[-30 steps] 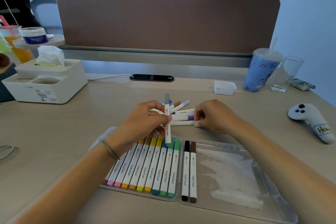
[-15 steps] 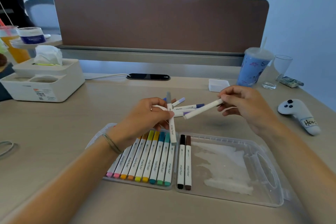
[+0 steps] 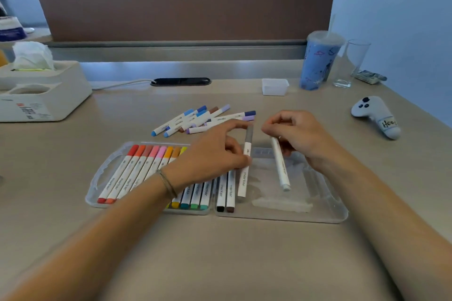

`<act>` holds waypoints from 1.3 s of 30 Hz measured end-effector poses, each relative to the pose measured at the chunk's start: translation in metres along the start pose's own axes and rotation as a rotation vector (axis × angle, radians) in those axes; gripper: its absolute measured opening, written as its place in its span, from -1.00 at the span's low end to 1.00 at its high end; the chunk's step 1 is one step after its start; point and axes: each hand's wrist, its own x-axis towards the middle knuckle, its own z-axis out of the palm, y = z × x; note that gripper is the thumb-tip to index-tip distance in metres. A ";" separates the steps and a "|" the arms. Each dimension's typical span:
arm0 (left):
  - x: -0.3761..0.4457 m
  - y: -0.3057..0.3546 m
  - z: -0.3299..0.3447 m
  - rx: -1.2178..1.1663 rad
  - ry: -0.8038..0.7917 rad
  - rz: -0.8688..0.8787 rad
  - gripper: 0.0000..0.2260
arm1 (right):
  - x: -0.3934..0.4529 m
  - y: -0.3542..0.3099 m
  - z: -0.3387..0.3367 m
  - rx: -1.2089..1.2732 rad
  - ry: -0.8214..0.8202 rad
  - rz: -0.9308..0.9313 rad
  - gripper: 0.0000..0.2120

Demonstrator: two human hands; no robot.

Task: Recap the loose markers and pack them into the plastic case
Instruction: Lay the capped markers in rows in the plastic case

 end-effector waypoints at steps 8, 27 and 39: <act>-0.005 -0.004 -0.001 0.124 -0.032 -0.048 -0.47 | -0.007 0.000 0.017 -0.122 -0.103 -0.023 -0.90; -0.020 -0.003 -0.007 0.716 -0.210 -0.091 -0.14 | -0.009 0.002 0.023 -0.224 -0.095 -0.012 -0.87; -0.021 -0.005 -0.019 0.718 -0.388 -0.117 -0.12 | -0.013 -0.002 0.029 -0.411 -0.139 0.001 -0.76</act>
